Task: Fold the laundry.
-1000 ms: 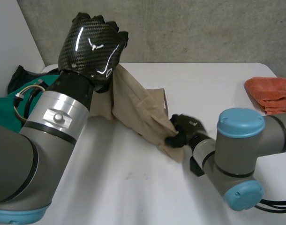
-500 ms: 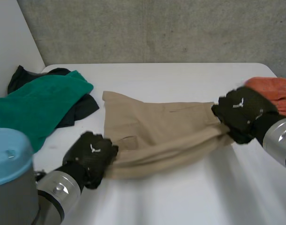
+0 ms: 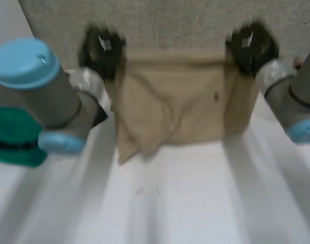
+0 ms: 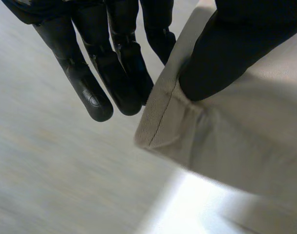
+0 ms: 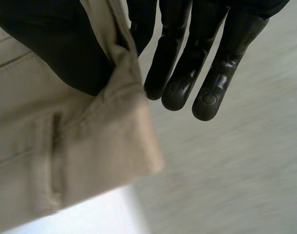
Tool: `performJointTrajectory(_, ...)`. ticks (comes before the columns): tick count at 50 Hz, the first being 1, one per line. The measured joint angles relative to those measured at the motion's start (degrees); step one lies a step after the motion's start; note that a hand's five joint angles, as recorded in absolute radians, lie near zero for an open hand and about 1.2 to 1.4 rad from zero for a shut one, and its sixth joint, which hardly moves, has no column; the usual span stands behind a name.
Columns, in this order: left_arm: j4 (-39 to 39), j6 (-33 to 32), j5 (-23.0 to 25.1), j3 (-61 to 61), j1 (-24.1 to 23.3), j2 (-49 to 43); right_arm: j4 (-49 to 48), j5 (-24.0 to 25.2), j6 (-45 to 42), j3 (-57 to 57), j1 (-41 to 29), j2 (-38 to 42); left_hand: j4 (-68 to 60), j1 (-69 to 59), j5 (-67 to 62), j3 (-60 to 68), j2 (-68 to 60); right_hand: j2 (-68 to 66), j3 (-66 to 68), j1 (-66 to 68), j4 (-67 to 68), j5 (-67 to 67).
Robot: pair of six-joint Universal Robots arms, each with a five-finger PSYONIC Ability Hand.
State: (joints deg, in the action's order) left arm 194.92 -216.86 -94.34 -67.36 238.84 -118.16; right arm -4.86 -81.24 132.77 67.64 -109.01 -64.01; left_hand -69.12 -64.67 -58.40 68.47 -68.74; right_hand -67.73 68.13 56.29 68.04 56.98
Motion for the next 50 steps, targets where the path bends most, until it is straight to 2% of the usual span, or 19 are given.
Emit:
performJointTrajectory(3, 10.0, -4.5, 0.1, 6.5, 2.0, -0.3, -14.8, -0.5, 1.7, -5.5, -0.2, 0.7, 0.0, 0.0, 0.0, 0.0, 0.0, 0.0, 0.0, 0.0, 0.0, 0.0)
performJointTrajectory(7, 23.3, -8.3, 0.2, 12.4, 4.2, -0.3, -29.9, -1.0, 3.3, -9.4, -0.9, 0.8, 0.0, 0.0, 0.0, 0.0, 0.0, 0.0, 0.0, 0.0, 0.0, 0.0)
performJointTrajectory(11, 29.3, -9.4, 0.2, 14.9, 5.4, -0.3, -35.9, -1.2, 4.1, -11.9, -1.4, 1.4, 0.0, 0.0, 0.0, 0.0, 0.0, 0.0, 0.0, 0.0, 0.0, 0.2)
performJointTrajectory(15, 29.8, -9.5, 0.2, 14.6, 5.6, -0.2, -35.8, -1.2, 4.2, -12.7, -1.8, 2.1, 0.0, 0.0, 0.0, 0.0, 0.0, 0.0, 0.0, 0.0, 0.0, 0.2)
performJointTrajectory(23, 26.5, -8.8, 0.9, 3.2, 4.5, 0.2, -26.1, -2.4, 4.2, -8.4, -2.5, 4.7, -0.1, 0.0, -0.2, 0.0, 0.0, 0.0, 0.0, 0.0, 0.0, 0.6)
performJointTrajectory(32, 22.4, -8.9, 1.2, -13.0, 1.3, -0.8, -21.8, -3.7, 4.0, 2.9, -2.5, 6.8, -0.1, -0.6, -0.3, 0.0, 0.0, 0.0, 0.0, 0.0, 0.0, 0.8)
performJointTrajectory(39, 15.2, -9.1, -1.7, -24.9, -1.2, 0.1, -14.9, -3.5, 3.8, 10.0, -2.2, 7.3, -0.1, -0.6, -0.3, 0.0, 0.0, 0.0, 0.0, 0.0, 0.0, 0.8)
performJointTrajectory(42, 11.2, -9.1, -4.0, -28.9, -2.5, 2.8, -7.1, -3.5, 4.0, 12.8, -1.9, 5.6, -0.1, -0.6, -0.3, 0.0, 0.0, 0.0, 0.0, 0.0, 0.0, 0.8)
performJointTrajectory(43, 11.2, -9.1, -4.0, -28.9, -2.5, 2.8, -7.1, -3.5, 4.0, 12.8, -1.9, 5.6, -0.1, -0.6, -0.3, 0.0, 0.0, 0.0, 0.0, 0.0, 0.0, 0.8)
performJointTrajectory(44, 7.9, -9.2, -5.6, -31.3, -3.4, 5.5, -2.3, -3.5, 4.0, 14.1, -1.8, 3.8, -0.1, -0.6, -0.3, 0.0, 0.0, 0.0, 0.0, 0.0, 0.0, 0.8)
performJointTrajectory(46, 6.4, -9.2, -6.1, -32.2, -3.8, 6.6, -0.8, -3.5, 4.0, 14.5, -1.8, 3.2, -0.1, -0.6, -0.3, 0.0, 0.0, 0.0, 0.0, 0.0, 0.0, 0.8)
performJointTrajectory(47, 2.4, -9.2, -7.2, -34.1, -4.6, 9.3, 4.6, -3.5, 3.7, 15.8, -1.7, 0.8, -0.1, -0.6, -0.3, 0.0, 0.0, 0.0, 0.0, 0.0, 0.0, 0.8)
performJointTrajectory(50, -4.0, -9.2, -8.2, -36.3, -5.7, 12.9, 11.6, -3.3, 2.9, 17.7, -1.6, -2.3, -0.1, -0.6, -0.3, 0.0, 0.0, 0.0, 0.0, 0.0, 0.0, 0.8)
